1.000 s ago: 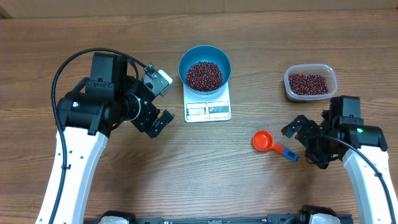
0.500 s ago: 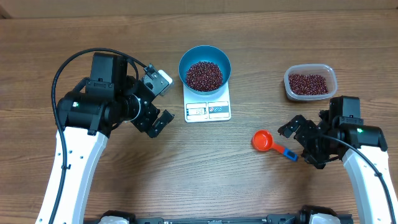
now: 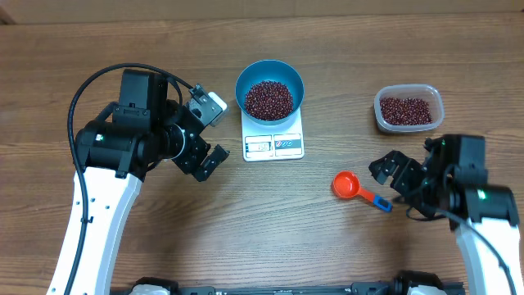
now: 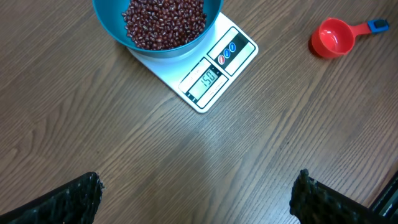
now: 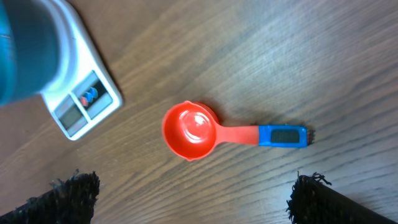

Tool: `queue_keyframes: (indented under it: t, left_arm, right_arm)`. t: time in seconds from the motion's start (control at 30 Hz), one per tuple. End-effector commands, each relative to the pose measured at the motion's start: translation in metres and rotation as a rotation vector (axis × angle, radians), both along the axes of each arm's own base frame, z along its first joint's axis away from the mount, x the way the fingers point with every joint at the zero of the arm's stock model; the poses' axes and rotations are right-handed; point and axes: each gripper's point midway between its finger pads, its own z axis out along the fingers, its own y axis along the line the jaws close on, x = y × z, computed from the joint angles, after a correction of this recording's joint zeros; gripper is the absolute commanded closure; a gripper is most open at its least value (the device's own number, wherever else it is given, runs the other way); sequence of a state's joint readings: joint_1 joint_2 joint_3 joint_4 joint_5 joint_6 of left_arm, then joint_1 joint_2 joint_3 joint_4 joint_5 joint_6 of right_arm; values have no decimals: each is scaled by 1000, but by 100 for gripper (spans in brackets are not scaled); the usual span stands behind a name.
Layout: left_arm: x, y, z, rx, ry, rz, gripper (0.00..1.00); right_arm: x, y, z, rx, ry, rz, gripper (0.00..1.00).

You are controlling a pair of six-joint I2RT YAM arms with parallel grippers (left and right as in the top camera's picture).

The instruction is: Scoop item into bowl and weigh 150g on scale

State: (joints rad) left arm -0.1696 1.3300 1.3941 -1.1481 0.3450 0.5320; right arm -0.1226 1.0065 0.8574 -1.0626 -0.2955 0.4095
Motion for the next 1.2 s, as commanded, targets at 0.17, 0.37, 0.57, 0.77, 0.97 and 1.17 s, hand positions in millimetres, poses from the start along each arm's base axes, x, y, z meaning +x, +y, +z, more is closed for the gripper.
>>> queue_keyframes:
  t: [0.17,0.37,0.57,0.77,0.97,1.17]
  left_arm:
    - [2,-3,4,-5,-16,-26,0]
    - [2,-3,4,-5,-16,-26,0]
    - [2,-3,4,-5,-16,-26,0]
    - [2,-3,4,-5,-16,-26,0]
    - [2,-3,4,-5,-16,-26,0]
    - [2,-3,4,-5,-16,-26,0]
  right_arm:
    - [-26,-5,59,-112,-285,24,0]
    - [-47,-6,74,-146,-401,7,0]
    - [-51,-5,66,-153,-478,5,0]
    - [-47,-6,72,-177,-672,-4,0]
    - [-34,-7,77,-196,-838,-12,0]
    - [-21,-4,79,-200,-959,2,0]
